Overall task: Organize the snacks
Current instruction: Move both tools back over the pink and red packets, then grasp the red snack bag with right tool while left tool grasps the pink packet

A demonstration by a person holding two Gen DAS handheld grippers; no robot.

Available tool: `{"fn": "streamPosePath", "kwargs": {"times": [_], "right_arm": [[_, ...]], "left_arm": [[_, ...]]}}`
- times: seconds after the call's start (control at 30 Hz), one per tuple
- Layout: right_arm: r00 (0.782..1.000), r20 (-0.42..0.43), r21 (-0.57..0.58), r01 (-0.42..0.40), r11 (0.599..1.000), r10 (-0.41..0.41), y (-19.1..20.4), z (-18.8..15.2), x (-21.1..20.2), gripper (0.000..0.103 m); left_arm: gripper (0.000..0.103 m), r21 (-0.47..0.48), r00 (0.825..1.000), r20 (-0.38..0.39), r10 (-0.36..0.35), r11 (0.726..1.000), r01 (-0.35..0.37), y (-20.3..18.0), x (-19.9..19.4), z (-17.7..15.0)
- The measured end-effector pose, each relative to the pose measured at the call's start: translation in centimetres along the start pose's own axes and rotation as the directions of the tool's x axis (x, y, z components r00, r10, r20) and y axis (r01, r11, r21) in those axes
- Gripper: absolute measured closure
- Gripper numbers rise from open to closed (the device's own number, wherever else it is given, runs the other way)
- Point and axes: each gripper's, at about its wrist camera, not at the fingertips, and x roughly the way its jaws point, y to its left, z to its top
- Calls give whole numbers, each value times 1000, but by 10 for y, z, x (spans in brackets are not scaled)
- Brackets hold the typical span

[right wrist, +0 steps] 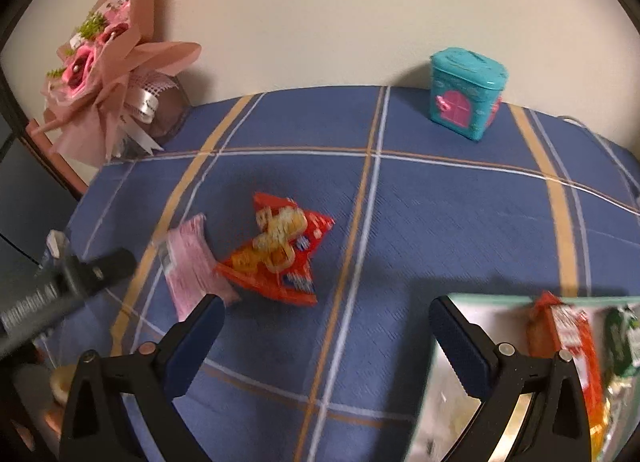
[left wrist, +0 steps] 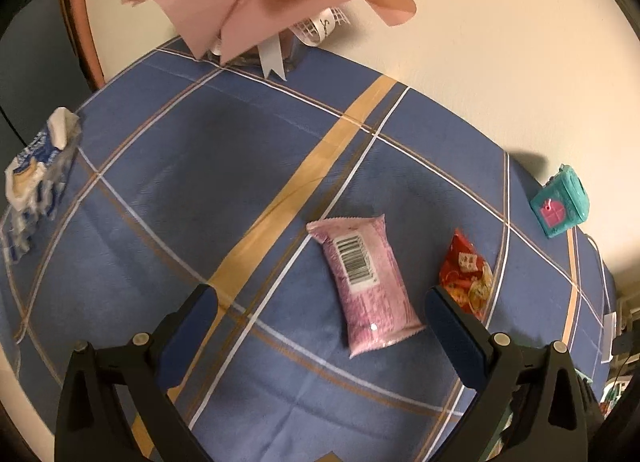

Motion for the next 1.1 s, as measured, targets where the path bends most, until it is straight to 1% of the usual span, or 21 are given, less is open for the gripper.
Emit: {"fn": "streamPosePath", "kwargs": {"times": [0.07,0.1,0.13,0.17,0.23,0.27,0.33,0.4,0.43,0.53,0.6,0.67,0.73,0.83,0.87,0.97,1.1], "right_arm": [[1000,-16,27,-18,999,18,0,9,10,0],[1000,-22,36,-22,999,22,0,12,14,0],[999,-30,45,-21,999,22,1,16,19,0],[999,-34,45,-21,999,22,2,19,24,0],[999,-47,37,-23,999,25,6,24,35,0],[998,-54,35,-24,999,26,8,26,39,1],[997,-66,44,-34,998,36,9,28,48,4],[996,-73,48,-42,998,45,10,29,55,12],[996,-79,46,-40,998,44,10,30,60,14],[995,-86,43,-49,998,53,12,31,68,26],[995,-91,42,-44,998,48,11,31,71,37],[994,-97,44,-48,998,52,10,31,74,42],[994,-93,45,-52,998,56,10,30,73,44],[995,-91,37,-47,998,50,9,29,70,45],[995,-90,37,-46,998,49,8,28,69,45],[995,-94,39,-42,998,45,6,26,66,52],[994,-102,35,-27,999,31,4,19,58,53]], "left_arm": [[1,-12,1000,-8,-3,1000,3,2,9,2],[3,-20,1000,-11,-8,1000,8,4,15,4],[7,-23,1000,-12,-11,1000,10,4,17,4],[9,-30,1000,-15,-15,999,15,5,22,6],[18,-37,1000,-15,-22,999,21,5,28,8],[20,-41,1000,-15,-22,999,22,5,30,10],[26,-46,999,-18,-41,998,40,4,35,12],[29,-50,998,-24,-64,997,63,3,40,14],[31,-50,997,-30,-66,997,65,1,43,14],[34,-44,995,-46,-88,995,86,-4,50,13],[35,-32,993,-58,-107,994,105,-9,54,11],[42,-20,993,-62,-104,995,103,-12,57,9],[51,-8,992,-68,-107,994,107,-16,59,6],[58,14,991,-69,-111,994,113,-23,58,2],[58,20,992,-66,-106,994,107,-25,57,0],[60,31,993,-70,-100,994,102,-28,55,-4],[61,28,993,-82,-82,996,84,-32,51,-9]]}}
